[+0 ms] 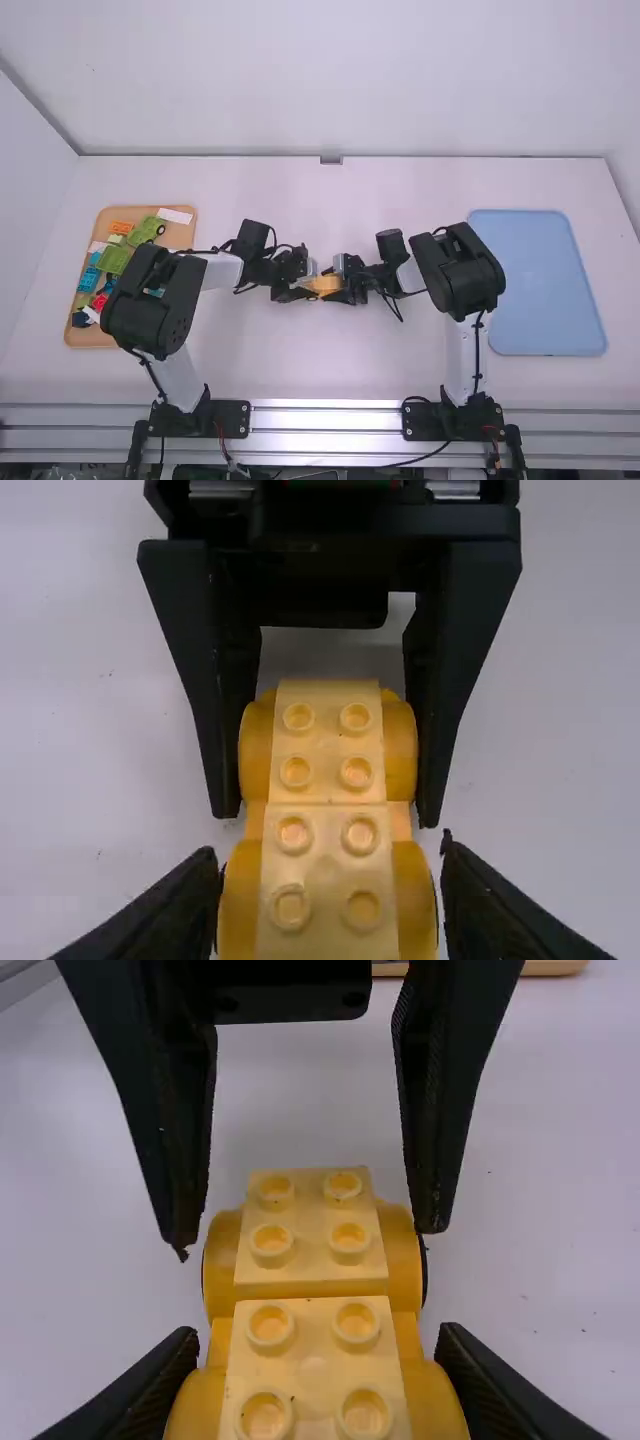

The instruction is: Assemble lego blocks to make yellow taxi

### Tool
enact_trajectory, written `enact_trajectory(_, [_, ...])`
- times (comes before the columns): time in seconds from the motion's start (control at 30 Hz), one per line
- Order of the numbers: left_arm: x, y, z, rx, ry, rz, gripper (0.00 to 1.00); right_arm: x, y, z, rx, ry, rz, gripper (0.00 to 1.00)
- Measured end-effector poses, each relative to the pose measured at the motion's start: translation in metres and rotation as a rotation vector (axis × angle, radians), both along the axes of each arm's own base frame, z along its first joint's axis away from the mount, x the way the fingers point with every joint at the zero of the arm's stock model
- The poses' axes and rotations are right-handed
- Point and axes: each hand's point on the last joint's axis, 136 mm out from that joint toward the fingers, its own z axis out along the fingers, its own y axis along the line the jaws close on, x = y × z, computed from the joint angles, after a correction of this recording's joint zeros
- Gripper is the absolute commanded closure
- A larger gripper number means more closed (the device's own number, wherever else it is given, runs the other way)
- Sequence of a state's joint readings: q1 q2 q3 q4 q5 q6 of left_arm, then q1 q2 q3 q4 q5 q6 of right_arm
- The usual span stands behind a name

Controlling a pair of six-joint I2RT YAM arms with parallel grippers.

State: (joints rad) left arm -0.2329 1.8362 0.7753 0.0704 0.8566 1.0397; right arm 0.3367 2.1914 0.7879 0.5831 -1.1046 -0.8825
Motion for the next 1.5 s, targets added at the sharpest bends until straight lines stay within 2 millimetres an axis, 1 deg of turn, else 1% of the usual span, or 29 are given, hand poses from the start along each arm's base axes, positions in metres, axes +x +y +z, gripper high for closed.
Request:
enact_trajectory(0.13, [0.0, -0.003, 0.005, -0.028, -0.012, -0.013, 0.44, 0.0, 0.0, 0.0, 0.0, 0.0, 0.0, 0.5])
enact_trajectory(0.23, [-0.005, -0.003, 0.006, -0.033, 0.015, -0.016, 0.44, 0.0, 0.0, 0.0, 0.0, -0.001, 0.0, 0.5])
enact_trajectory(0.3, [-0.005, -0.003, 0.015, -0.047, 0.007, -0.018, 0.46, 0.0, 0.0, 0.0, 0.0, 0.0, 0.0, 0.5])
enact_trajectory(0.33, [-0.004, -0.003, 0.025, -0.061, -0.017, -0.02, 0.54, 0.0, 0.0, 0.0, 0.0, 0.0, 0.0, 0.51])
enact_trajectory(0.37, [-0.003, -0.003, 0.03, -0.068, -0.029, -0.02, 0.64, 0.0, 0.0, 0.0, 0.0, -0.001, 0.0, 0.5])
enact_trajectory(0.4, [-0.001, -0.003, 0.038, -0.075, -0.05, -0.021, 0.76, 0.0, 0.0, 0.0, 0.0, 0.0, 0.0, 0.5])
enact_trajectory(0.43, [0.002, -0.003, 0.048, -0.079, -0.081, -0.018, 0.98, 0.0, 0.0, 0.0, 0.0, -0.001, 0.0, 0.5])
enact_trajectory(0.5, [0.003, -0.003, 0.05, -0.067, -0.089, -0.015, 0.98, 0.0, 0.0, 0.0, -0.001, 0.0, -0.001, 0.5])
enact_trajectory(0.53, [0.002, -0.001, 0.047, -0.045, -0.072, -0.008, 0.98, 0.0, 0.0, 0.0, 0.0, -0.001, 0.0, 0.5])
enact_trajectory(0.67, [-0.006, 0.005, 0.028, 0.012, 0.004, 0.013, 0.98, 0.0, 0.0, 0.0, 0.0, -0.001, -0.001, 0.5])
enact_trajectory(0.73, [-0.009, 0.008, 0.013, 0.042, 0.048, 0.021, 0.98, 0.0, 0.0, 0.0, 0.0, -0.001, 0.0, 0.5])
enact_trajectory(0.8, [-0.009, 0.007, 0.008, 0.033, 0.053, 0.018, 0.98, 0.0, 0.0, 0.0, 0.003, 0.001, 0.002, 0.5])
enact_trajectory(0.9, [-0.003, 0.005, 0.006, 0.025, 0.02, 0.013, 0.98, -0.001, 0.0, 0.002, 0.009, 0.002, 0.006, 0.5])
enact_trajectory(1.0, [-0.004, 0.002, 0.004, -0.002, 0.023, 0.001, 0.98, 0.0, -0.002, 0.002, 0.013, 0.0, 0.005, 0.51])
enact_trajectory(1.23, [-0.003, 0.003, 0.002, 0.006, 0.042, 0.022, 0.98, 0.0, -0.002, 0.002, 0.013, 0.0, 0.005, 0.51])
enact_trajectory(1.5, [-0.001, 0.003, 0.004, 0.01, 0.021, 0.03, 0.98, 0.001, -0.003, 0.001, 0.004, -0.005, -0.002, 0.51])
